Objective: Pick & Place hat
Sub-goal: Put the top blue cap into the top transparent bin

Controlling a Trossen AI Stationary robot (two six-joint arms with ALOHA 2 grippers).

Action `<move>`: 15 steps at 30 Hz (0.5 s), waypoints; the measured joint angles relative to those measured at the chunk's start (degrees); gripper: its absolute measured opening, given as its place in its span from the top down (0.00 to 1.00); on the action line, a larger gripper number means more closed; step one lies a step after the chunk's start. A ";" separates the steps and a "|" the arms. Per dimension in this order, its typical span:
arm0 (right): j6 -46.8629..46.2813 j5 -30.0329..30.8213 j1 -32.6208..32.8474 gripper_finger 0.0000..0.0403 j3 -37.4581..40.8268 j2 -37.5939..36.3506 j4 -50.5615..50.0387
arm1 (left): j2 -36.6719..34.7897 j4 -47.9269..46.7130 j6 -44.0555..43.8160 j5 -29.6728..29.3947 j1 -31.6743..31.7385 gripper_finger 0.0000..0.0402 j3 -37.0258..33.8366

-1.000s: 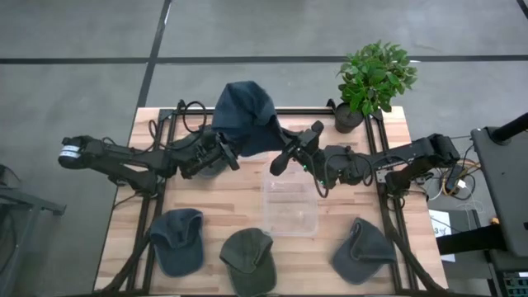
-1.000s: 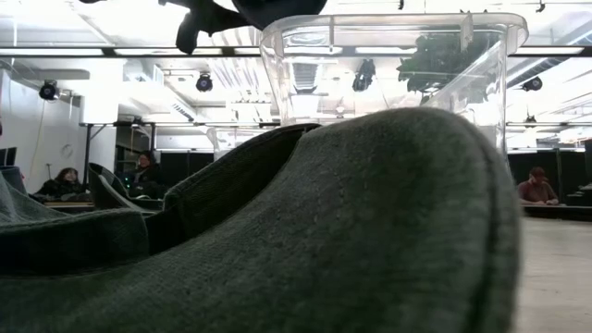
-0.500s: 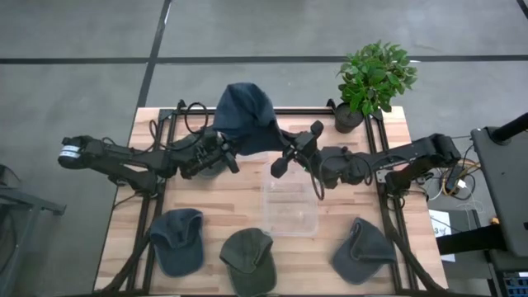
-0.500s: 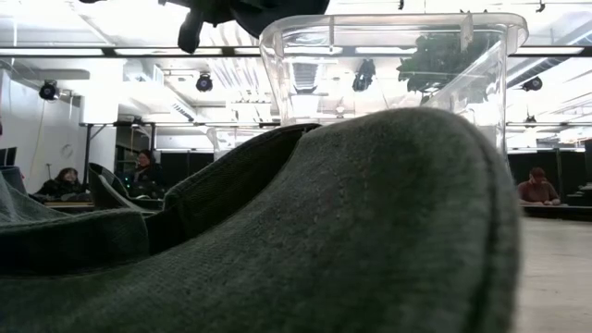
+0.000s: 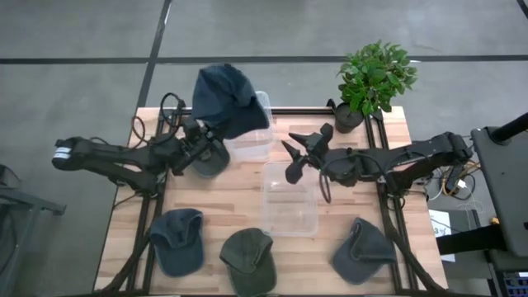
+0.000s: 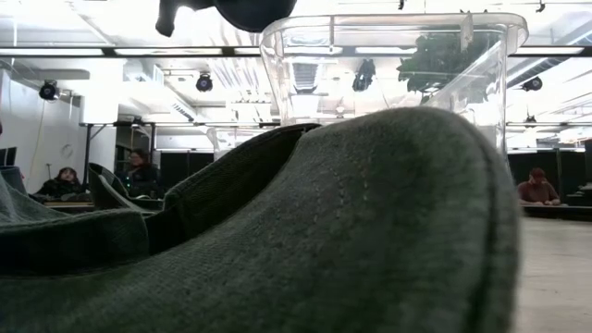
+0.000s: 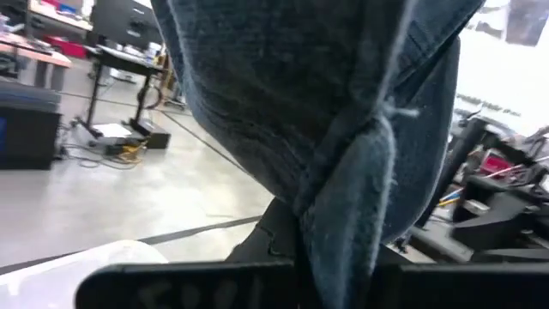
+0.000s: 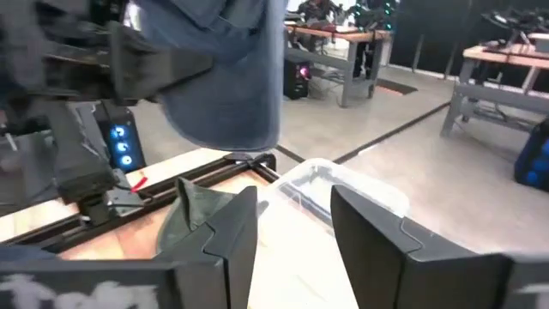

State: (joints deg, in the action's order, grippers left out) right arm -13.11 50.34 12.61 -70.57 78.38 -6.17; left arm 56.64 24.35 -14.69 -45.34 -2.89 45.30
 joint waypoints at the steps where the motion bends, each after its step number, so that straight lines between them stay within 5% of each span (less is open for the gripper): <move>1: 0.75 0.09 0.33 0.63 0.00 -0.29 0.01 | -0.15 -1.68 -0.01 -0.02 0.21 0.99 0.69; 10: 10.76 0.16 3.85 0.65 0.01 -2.96 -0.10 | 1.09 -27.61 -7.32 2.18 7.14 0.99 12.45; 15: 13.11 0.16 6.12 0.66 0.02 -5.49 -2.91 | 2.14 -30.31 -14.20 17.89 17.55 0.99 12.51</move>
State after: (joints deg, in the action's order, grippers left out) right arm 0.01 50.50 18.72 -70.54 72.90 -9.08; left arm 58.78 -5.96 -28.89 -27.45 14.66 57.81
